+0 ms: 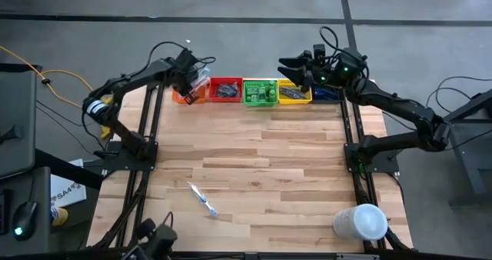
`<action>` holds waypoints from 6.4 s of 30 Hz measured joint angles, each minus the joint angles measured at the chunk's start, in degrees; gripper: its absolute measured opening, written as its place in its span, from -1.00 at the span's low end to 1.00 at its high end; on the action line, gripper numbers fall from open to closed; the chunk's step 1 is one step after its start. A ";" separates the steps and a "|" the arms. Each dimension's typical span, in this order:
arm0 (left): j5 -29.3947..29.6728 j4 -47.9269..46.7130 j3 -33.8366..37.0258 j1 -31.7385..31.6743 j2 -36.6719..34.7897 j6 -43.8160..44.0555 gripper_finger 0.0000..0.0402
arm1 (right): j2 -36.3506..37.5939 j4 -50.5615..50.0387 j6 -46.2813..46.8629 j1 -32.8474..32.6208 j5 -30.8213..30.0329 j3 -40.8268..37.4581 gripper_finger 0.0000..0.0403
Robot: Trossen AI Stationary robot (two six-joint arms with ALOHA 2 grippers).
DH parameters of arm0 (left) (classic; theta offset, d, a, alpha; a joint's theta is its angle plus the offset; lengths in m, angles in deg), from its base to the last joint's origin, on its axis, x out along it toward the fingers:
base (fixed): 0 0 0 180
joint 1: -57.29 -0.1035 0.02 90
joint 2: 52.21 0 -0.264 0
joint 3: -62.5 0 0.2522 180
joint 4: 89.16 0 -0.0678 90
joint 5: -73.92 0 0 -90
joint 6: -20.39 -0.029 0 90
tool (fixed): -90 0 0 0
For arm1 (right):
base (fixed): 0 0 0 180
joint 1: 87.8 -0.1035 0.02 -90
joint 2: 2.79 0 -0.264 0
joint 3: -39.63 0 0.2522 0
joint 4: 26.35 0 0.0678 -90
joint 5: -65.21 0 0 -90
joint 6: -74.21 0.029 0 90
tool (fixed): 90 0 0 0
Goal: Pick & Place Travel size toiletries
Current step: Put the blue toothbrush into the orange bin, then put the dark blue toothbrush into the orange bin
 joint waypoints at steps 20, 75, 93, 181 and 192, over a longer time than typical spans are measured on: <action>-1.73 -4.17 -1.60 -2.84 3.39 1.15 -0.36 | 0.00 -2.42 -0.05 -0.04 -1.71 0.00 0.46; -7.84 -22.41 -6.40 79.04 0.82 7.64 0.15 | -0.04 -6.70 2.46 -2.89 13.42 0.00 0.46; -14.04 -0.39 8.95 82.18 5.11 4.12 0.15 | -0.04 -7.25 2.92 -8.24 5.45 0.00 0.46; -1.80 13.07 13.72 -2.57 -11.93 0.49 -0.85 | -0.04 -10.10 -1.76 -10.14 -6.45 0.00 0.46; -0.15 13.56 13.62 -3.30 -5.96 -8.20 -0.77 | -0.04 -9.64 -1.42 -10.34 -12.17 0.00 0.46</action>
